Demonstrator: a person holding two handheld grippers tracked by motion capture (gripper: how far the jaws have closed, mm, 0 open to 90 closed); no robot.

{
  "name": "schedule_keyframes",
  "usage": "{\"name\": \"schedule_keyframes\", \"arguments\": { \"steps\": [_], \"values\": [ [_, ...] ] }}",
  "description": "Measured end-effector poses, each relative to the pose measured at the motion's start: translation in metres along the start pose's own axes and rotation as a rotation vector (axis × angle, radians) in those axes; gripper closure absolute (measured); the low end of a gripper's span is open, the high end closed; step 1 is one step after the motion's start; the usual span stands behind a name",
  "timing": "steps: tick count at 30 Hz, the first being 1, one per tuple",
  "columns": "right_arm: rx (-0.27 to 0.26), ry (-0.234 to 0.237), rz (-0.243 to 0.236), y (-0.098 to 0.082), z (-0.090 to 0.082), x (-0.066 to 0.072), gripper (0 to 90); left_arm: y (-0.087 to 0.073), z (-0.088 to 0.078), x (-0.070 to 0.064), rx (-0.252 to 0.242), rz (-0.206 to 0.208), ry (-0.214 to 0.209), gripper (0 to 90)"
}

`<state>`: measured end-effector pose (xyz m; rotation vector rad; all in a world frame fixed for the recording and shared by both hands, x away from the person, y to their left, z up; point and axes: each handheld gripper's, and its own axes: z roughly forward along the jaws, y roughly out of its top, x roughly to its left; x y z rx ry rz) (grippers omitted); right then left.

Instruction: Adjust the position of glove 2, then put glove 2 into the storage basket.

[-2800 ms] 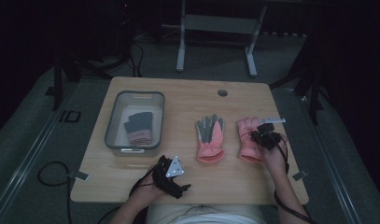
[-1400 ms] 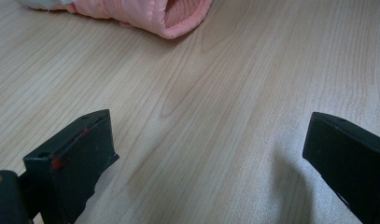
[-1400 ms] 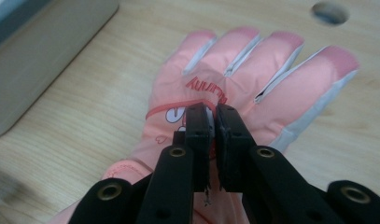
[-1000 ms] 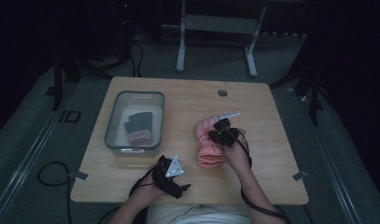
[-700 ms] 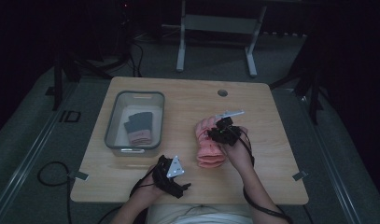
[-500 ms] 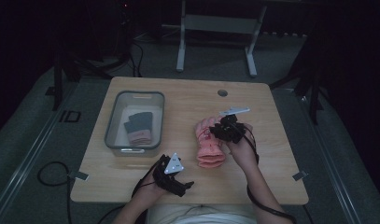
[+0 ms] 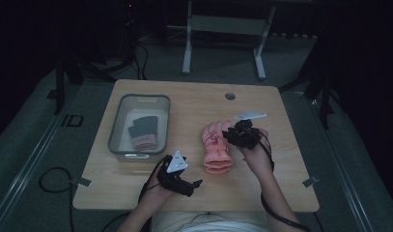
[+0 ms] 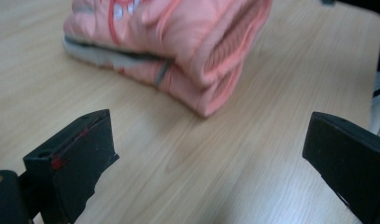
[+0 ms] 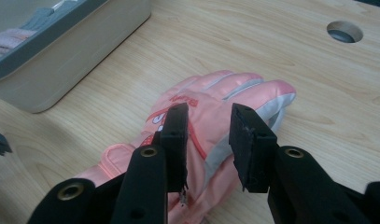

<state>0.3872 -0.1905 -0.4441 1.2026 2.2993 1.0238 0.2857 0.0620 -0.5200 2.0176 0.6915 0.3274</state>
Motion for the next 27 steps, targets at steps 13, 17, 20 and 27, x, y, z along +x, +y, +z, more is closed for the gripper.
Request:
{"name": "schedule_keyframes", "arguments": {
  "steps": [13,17,20,27],
  "values": [
    [-0.027,0.006,0.007,0.001,-0.008,-0.002,66.6,0.048,0.001,0.009,0.006,0.015,0.060,2.9],
    [-0.032,0.012,-0.002,0.001,-0.007,-0.002,66.4,0.060,0.009,0.020,0.045,-0.064,0.080,3.4],
    [-0.027,0.012,-0.016,0.002,-0.004,-0.003,66.8,0.071,0.020,0.029,0.082,-0.089,0.098,4.0],
    [-0.012,0.020,-0.030,0.006,0.007,-0.005,64.6,0.095,0.045,0.049,0.182,-0.145,0.202,15.3]
  ]
}}
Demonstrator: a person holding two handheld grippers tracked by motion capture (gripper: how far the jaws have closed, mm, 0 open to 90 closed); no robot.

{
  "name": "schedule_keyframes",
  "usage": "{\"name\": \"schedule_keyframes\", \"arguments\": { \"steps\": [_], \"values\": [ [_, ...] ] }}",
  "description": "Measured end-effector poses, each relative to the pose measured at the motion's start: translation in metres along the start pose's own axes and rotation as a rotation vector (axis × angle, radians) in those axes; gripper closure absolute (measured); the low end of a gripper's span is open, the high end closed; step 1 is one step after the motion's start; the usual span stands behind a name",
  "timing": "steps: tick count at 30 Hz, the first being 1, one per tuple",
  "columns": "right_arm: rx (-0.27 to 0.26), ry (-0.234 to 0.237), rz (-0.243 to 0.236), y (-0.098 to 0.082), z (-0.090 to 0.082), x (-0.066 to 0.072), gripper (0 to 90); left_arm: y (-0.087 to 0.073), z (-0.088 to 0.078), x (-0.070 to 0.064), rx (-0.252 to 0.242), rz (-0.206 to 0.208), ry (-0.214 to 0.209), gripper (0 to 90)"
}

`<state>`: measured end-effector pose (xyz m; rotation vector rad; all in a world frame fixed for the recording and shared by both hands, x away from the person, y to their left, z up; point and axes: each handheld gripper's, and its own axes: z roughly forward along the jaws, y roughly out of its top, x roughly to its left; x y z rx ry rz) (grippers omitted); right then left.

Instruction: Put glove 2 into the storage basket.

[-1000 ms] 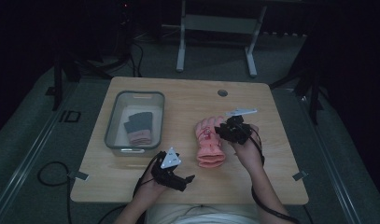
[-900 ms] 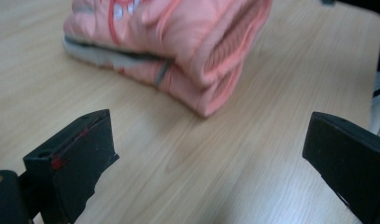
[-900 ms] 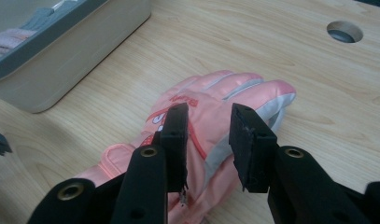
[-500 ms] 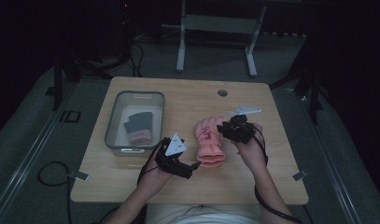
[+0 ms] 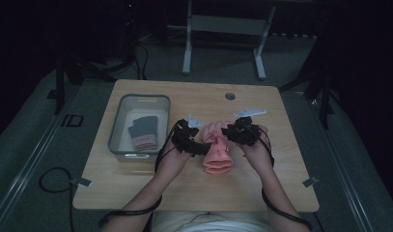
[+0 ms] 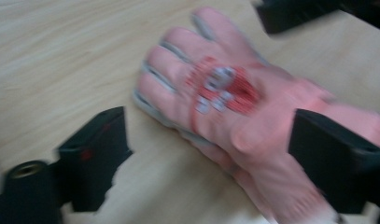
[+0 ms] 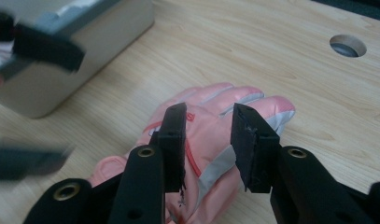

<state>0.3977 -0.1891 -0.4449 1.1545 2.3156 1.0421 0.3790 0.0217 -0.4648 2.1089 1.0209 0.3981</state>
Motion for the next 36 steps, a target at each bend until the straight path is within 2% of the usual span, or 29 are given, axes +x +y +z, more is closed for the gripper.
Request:
{"name": "schedule_keyframes", "arguments": {
  "steps": [3,6,7,9,11,13,15,17,19,22,23,25,26,30,33,36],
  "values": [
    [0.016,0.009,-0.003,-0.004,0.007,0.001,63.7,0.007,0.014,0.004,0.028,-0.025,-0.026,20.3],
    [0.034,0.015,0.003,-0.013,0.012,-0.001,60.2,0.009,0.029,0.005,0.048,-0.046,-0.047,20.3],
    [0.051,0.015,0.006,-0.017,0.014,-0.002,60.0,0.008,0.034,0.006,0.056,-0.060,-0.057,20.3],
    [0.117,0.025,0.012,-0.025,0.022,-0.010,55.6,0.005,0.044,0.009,0.093,-0.075,-0.087,21.0],
    [0.150,0.028,0.026,-0.031,0.027,-0.018,51.7,-0.001,0.053,0.015,0.110,-0.130,-0.149,24.0],
    [0.179,0.060,0.053,-0.037,0.031,-0.027,47.3,-0.006,0.059,0.017,0.124,-0.159,-0.185,24.1],
    [0.203,0.086,0.060,-0.042,0.037,-0.031,45.6,-0.011,0.066,0.020,0.129,-0.199,-0.211,24.0],
    [0.212,0.107,0.070,-0.045,0.041,-0.034,44.4,-0.017,0.074,0.023,0.139,-0.254,-0.243,24.0],
    [0.221,0.138,0.100,-0.047,0.045,-0.039,43.0,-0.023,0.082,0.027,0.143,-0.316,-0.277,24.3],
    [0.232,0.189,0.148,-0.050,0.053,-0.044,43.4,-0.027,0.089,0.031,0.144,-0.369,-0.354,33.8],
    [0.232,0.217,0.177,-0.051,0.055,-0.045,45.7,-0.028,0.090,0.031,0.144,-0.374,-0.367,40.5],
    [0.225,0.255,0.206,-0.053,0.058,-0.048,49.6,-0.027,0.090,0.033,0.151,-0.373,-0.391,46.3],
    [0.224,0.270,0.213,-0.054,0.059,-0.048,52.2,-0.027,0.090,0.033,0.149,-0.370,-0.402,51.9],
    [0.222,0.266,0.205,-0.051,0.059,-0.045,59.8,-0.025,0.087,0.031,0.138,-0.359,-0.393,69.7],
    [0.208,0.248,0.197,-0.051,0.056,-0.041,63.0,-0.023,0.082,0.029,0.128,-0.351,-0.401,73.7],
    [0.201,0.254,0.203,-0.050,0.052,-0.040,63.9,-0.021,0.078,0.029,0.126,-0.348,-0.414,74.7]
  ]
}}
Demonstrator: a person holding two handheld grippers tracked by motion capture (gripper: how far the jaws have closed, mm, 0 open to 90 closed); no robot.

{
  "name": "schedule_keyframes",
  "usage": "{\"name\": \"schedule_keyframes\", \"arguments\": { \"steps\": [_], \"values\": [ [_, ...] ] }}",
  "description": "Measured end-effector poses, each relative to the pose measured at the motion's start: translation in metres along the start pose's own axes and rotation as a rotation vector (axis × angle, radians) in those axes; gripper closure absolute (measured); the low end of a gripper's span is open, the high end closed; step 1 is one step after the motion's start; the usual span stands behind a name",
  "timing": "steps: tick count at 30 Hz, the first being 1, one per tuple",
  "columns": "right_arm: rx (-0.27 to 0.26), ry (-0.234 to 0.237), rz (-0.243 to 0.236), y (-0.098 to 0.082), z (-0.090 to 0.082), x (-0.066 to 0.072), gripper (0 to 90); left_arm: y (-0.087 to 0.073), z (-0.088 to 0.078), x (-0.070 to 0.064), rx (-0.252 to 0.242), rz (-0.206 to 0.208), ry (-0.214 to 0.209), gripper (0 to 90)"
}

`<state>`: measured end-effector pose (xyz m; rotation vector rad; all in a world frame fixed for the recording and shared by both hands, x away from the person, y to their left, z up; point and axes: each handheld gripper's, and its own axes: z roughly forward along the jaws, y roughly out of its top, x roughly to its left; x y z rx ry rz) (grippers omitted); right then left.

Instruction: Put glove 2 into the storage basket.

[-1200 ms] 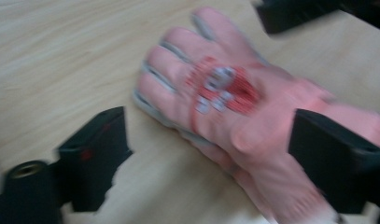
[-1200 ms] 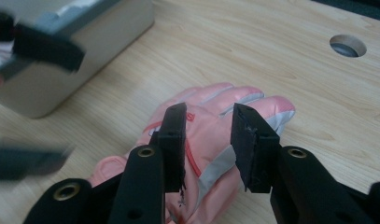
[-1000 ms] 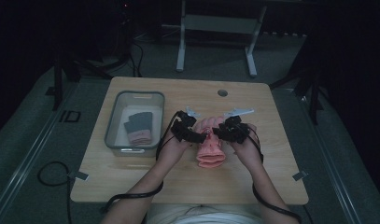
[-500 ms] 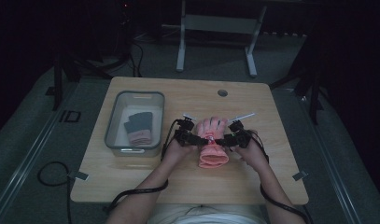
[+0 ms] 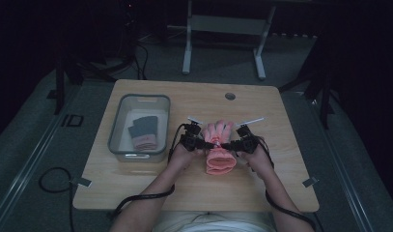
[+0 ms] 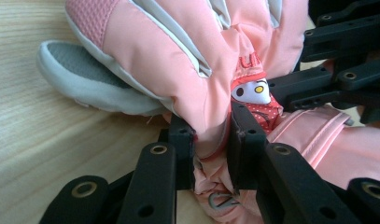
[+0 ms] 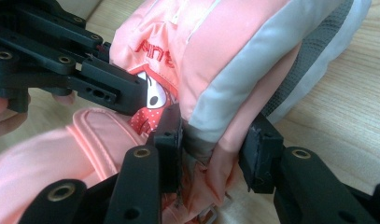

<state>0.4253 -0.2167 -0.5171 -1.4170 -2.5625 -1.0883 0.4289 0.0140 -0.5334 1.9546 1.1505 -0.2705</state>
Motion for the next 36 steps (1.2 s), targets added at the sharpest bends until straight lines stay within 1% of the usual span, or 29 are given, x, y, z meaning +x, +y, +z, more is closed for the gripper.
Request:
{"name": "schedule_keyframes", "arguments": {
  "steps": [1,5,6,8,11,14,16,19,22,23,24,25,26,36],
  "values": [
    [-0.007,0.002,-0.004,0.000,-0.002,0.001,64.3,0.002,-0.005,-0.004,-0.002,0.015,0.003,74.7],
    [-0.044,0.029,0.002,0.002,-0.011,0.007,64.9,0.008,-0.019,-0.012,-0.016,0.042,0.003,75.1],
    [-0.060,0.031,-0.003,0.003,-0.014,0.009,65.1,0.010,-0.023,-0.014,-0.028,0.042,0.005,75.1],
    [-0.081,0.027,-0.019,0.007,-0.020,0.014,65.2,0.013,-0.030,-0.020,-0.039,0.067,0.018,75.1],
    [-0.104,0.028,-0.036,0.014,-0.029,0.021,65.4,0.019,-0.042,-0.026,-0.050,0.091,0.027,75.1],
    [-0.126,0.039,-0.044,0.021,-0.035,0.026,65.4,0.024,-0.054,-0.032,-0.066,0.099,0.035,75.1],
    [-0.144,0.042,-0.053,0.026,-0.040,0.030,65.4,0.028,-0.062,-0.036,-0.078,0.113,0.044,75.2],
    [-0.171,0.047,-0.066,0.034,-0.046,0.037,65.4,0.034,-0.075,-0.040,-0.097,0.124,0.057,75.2],
    [-0.181,0.044,-0.084,0.045,-0.050,0.045,65.5,0.037,-0.089,-0.042,-0.114,0.131,0.069,75.2],
    [-0.181,0.044,-0.084,0.045,-0.050,0.045,65.5,0.037,-0.089,-0.042,-0.114,0.131,0.069,75.2],
    [-0.185,0.044,-0.094,0.049,-0.051,0.049,65.5,0.039,-0.099,-0.042,-0.126,0.137,0.072,75.2],
    [-0.195,0.052,-0.106,0.055,-0.053,0.055,65.5,0.039,-0.104,-0.042,-0.133,0.140,0.077,75.1],
    [-0.198,0.055,-0.112,0.058,-0.053,0.058,65.5,0.040,-0.109,-0.042,-0.138,0.142,0.083,75.1],
    [-0.204,0.078,-0.167,0.091,-0.045,0.087,65.7,0.042,-0.150,-0.034,-0.174,0.134,0.145,75.2]
  ]
}}
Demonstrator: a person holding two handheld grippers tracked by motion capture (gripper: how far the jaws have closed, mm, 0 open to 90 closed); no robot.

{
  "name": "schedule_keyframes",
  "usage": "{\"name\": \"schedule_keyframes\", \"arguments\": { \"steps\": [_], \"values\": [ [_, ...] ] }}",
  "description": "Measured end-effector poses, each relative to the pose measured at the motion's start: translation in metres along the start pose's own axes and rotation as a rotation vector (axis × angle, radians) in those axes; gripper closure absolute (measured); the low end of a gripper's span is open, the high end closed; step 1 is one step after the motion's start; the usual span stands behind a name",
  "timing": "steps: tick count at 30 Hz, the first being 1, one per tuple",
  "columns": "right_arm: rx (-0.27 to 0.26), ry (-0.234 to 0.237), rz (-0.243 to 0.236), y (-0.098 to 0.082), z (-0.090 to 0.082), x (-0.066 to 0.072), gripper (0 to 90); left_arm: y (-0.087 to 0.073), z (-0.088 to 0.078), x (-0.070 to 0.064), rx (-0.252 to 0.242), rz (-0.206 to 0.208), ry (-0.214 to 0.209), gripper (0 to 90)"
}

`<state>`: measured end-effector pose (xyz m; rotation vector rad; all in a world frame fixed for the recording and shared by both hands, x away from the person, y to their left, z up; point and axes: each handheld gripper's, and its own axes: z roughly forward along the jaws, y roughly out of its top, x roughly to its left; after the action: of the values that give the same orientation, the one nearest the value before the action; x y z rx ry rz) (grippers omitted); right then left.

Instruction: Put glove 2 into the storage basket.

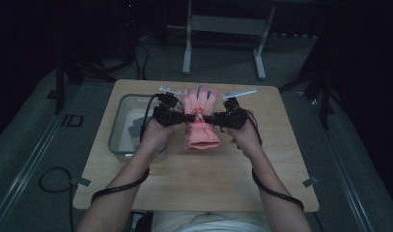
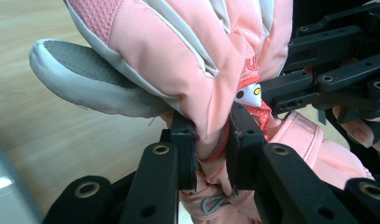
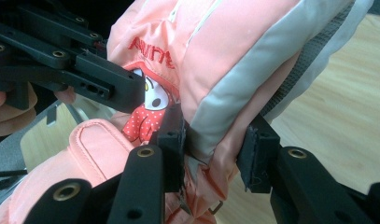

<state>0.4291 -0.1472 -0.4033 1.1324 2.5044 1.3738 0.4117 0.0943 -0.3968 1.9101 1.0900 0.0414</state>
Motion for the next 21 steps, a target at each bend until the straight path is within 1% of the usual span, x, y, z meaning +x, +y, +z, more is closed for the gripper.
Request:
{"name": "schedule_keyframes", "arguments": {
  "steps": [5,9,16,19,21],
  "values": [
    [-0.001,0.017,-0.032,0.018,0.010,0.012,65.6,0.002,-0.021,0.009,-0.021,-0.006,0.025,75.2],
    [0.001,0.031,-0.058,0.032,0.020,0.023,65.6,0.001,-0.039,0.018,-0.039,-0.019,0.042,75.1],
    [0.013,0.062,-0.081,0.050,0.042,0.042,65.7,-0.005,-0.064,0.033,-0.056,-0.051,0.088,75.1],
    [0.021,0.076,-0.095,0.058,0.053,0.049,65.7,-0.007,-0.075,0.041,-0.060,-0.056,0.110,75.2],
    [0.029,0.086,-0.103,0.065,0.060,0.054,65.6,-0.009,-0.084,0.046,-0.065,-0.070,0.122,75.2]
  ]
}}
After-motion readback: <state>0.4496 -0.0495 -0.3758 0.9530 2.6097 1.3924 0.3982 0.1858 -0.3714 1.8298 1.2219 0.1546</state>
